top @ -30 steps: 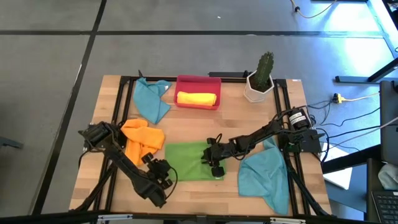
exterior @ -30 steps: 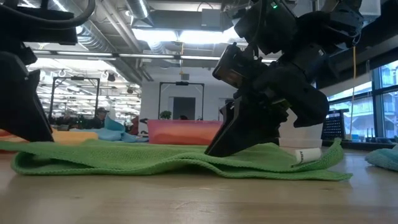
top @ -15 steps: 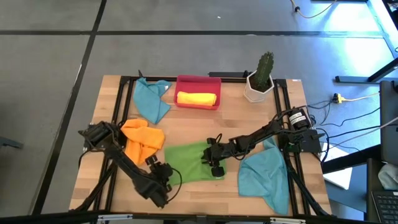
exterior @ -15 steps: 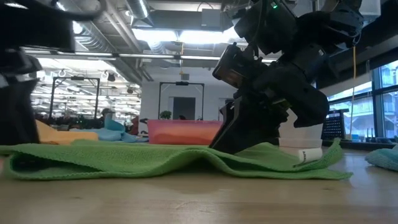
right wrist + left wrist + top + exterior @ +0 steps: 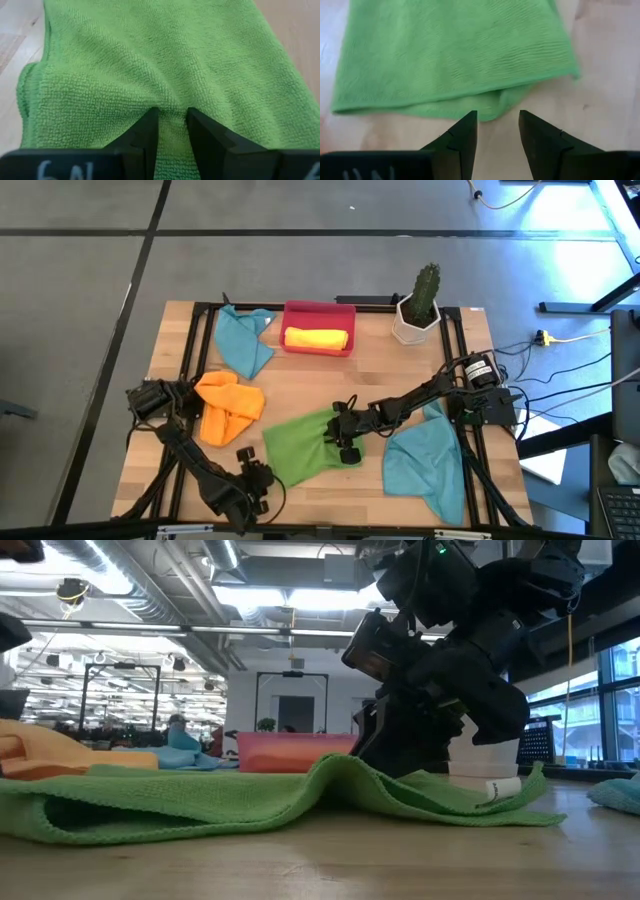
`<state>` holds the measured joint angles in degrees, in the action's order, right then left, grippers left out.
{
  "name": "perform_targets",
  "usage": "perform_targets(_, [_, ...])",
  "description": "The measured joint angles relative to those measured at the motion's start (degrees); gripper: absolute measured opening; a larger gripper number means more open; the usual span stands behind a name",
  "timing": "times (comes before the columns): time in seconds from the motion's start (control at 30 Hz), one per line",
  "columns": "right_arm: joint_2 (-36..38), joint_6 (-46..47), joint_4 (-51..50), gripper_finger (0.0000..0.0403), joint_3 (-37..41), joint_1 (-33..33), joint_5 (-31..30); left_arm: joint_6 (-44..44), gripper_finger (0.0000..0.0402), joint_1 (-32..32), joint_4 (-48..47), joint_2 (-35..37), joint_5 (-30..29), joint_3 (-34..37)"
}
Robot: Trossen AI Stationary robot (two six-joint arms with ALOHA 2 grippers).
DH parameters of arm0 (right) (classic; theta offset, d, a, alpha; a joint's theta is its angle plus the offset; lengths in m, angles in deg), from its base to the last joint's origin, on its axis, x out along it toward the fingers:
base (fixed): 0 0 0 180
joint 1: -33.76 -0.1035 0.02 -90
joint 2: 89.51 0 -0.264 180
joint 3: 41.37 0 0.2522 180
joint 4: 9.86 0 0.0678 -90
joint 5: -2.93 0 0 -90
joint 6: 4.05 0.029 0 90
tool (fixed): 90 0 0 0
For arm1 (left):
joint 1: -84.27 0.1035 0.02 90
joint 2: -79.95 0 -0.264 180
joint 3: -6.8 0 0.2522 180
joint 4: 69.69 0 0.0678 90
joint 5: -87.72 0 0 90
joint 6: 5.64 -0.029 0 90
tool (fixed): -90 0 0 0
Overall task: Roll microfiber towels into tight, uniform cylinder then place into a basket
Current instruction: Roll the green towel
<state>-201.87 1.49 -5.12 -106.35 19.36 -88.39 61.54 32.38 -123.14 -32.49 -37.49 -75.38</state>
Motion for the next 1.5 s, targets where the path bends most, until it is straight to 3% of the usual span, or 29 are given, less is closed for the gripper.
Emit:
perform_targets(0.43, [0.0, 0.0, 0.0, 0.0108, 0.0, 0.0, 0.0, 1.6, 0.0137, 0.8, -3.0, 0.0, -5.6, 0.0])
perform_targets(0.8, [0.0, 0.1, 0.0, 0.0108, 0.0, 0.0, 0.0, -3.3, 0.0137, 4.2, 0.1, 0.0, -2.9, 0.0])
perform_targets(1.03, [0.0, 0.0, -0.1, 0.0108, 0.0, 0.0, 0.0, -0.1, 0.0137, 3.3, -4.7, 0.3, -2.8, 0.0])
perform_targets(1.5, [0.0, 0.1, 0.0, 0.0108, 0.0, 0.0, 0.0, 2.6, 0.0137, 4.1, -4.1, -0.9, -2.6, 0.8])
